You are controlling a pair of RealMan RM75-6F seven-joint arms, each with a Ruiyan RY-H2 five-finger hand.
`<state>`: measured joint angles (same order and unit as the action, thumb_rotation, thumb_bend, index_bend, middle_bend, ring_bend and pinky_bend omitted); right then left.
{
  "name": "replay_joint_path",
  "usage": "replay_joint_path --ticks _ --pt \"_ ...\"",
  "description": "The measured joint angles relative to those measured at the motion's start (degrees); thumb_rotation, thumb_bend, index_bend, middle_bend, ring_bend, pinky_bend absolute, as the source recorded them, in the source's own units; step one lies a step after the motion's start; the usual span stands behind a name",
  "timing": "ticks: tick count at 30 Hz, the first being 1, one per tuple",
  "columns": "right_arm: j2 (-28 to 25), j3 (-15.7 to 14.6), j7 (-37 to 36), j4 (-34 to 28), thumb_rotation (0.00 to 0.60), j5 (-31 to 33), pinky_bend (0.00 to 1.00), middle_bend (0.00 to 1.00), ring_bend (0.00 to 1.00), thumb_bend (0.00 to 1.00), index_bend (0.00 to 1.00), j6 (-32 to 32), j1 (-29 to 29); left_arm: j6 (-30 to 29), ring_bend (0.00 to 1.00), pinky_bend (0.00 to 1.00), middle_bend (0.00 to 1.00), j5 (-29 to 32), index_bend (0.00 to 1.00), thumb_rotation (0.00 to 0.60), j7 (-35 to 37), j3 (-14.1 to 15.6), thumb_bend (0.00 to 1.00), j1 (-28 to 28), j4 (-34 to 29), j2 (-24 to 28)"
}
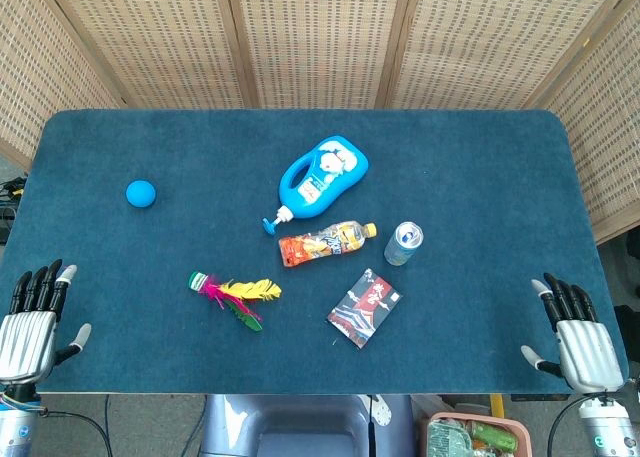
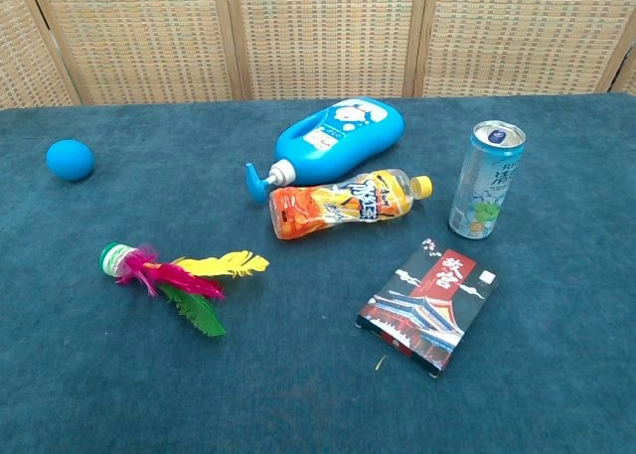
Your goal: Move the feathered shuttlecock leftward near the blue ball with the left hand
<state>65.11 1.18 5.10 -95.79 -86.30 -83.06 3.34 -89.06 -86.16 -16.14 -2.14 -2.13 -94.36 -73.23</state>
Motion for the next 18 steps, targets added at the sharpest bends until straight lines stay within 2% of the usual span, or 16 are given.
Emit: replay_joint_path --ticks 12,18 --pt "0.28 -0.29 1.19 -0.26 0.6 -0.16 0.0 0.0 0.0 0.17 0.05 0.0 -0.13 0.28 0.0 0.0 0.0 -0.71 0.01 0.6 0.53 0.28 0.29 -0.29 0.03 0.0" --pt "0.21 -0.25 0.99 -0.28 0.6 -0.18 0.0 0.0 0.0 0.17 0.05 -0.07 -0.18 0.6 0.0 0.0 0.0 -2.54 0.06 0.6 0.84 0.99 0.29 -0.69 0.12 -0.03"
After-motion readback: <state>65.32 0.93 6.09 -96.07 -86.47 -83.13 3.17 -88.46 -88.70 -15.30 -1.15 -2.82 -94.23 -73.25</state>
